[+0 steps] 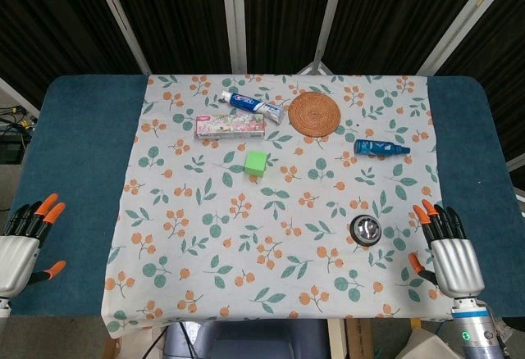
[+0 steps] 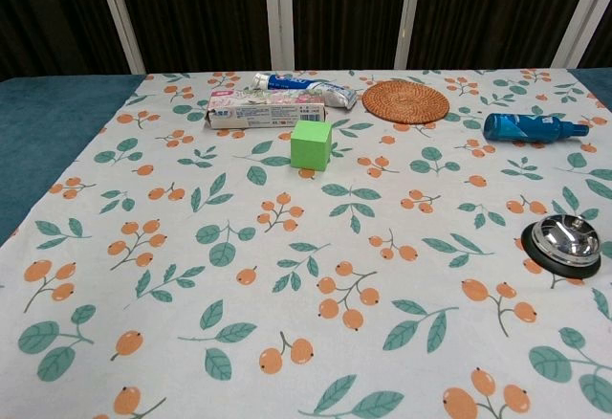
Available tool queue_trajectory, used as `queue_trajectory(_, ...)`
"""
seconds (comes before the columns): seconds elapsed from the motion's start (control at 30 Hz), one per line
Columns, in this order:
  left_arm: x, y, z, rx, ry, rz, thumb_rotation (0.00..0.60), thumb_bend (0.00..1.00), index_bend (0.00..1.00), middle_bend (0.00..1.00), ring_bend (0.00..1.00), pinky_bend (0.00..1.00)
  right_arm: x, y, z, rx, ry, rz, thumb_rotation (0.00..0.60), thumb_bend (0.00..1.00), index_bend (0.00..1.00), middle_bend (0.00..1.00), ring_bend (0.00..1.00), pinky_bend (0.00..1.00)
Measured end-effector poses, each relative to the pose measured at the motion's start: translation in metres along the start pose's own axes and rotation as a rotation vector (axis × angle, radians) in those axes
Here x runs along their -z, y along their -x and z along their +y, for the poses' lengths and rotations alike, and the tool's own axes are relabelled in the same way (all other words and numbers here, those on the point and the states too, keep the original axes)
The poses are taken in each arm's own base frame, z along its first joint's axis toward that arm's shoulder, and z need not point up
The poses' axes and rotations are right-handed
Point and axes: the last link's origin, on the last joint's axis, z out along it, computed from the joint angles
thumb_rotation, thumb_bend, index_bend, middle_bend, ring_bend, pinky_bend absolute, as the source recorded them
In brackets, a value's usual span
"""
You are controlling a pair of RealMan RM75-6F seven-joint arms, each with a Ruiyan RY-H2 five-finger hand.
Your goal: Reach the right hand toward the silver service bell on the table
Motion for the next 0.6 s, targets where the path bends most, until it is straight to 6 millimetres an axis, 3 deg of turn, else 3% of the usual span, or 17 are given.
queue_trajectory(0.6, -0.0002, 0.0002, -0.0003, 0.003, -0.001, 0.000, 0.600, 0.03, 0.00, 0.00, 0.00, 0.00, 0.0009, 0.0044, -0.0049, -0.014, -0.022, -0.035, 0.600, 0.34, 0.00, 0.00, 0.00, 0.00)
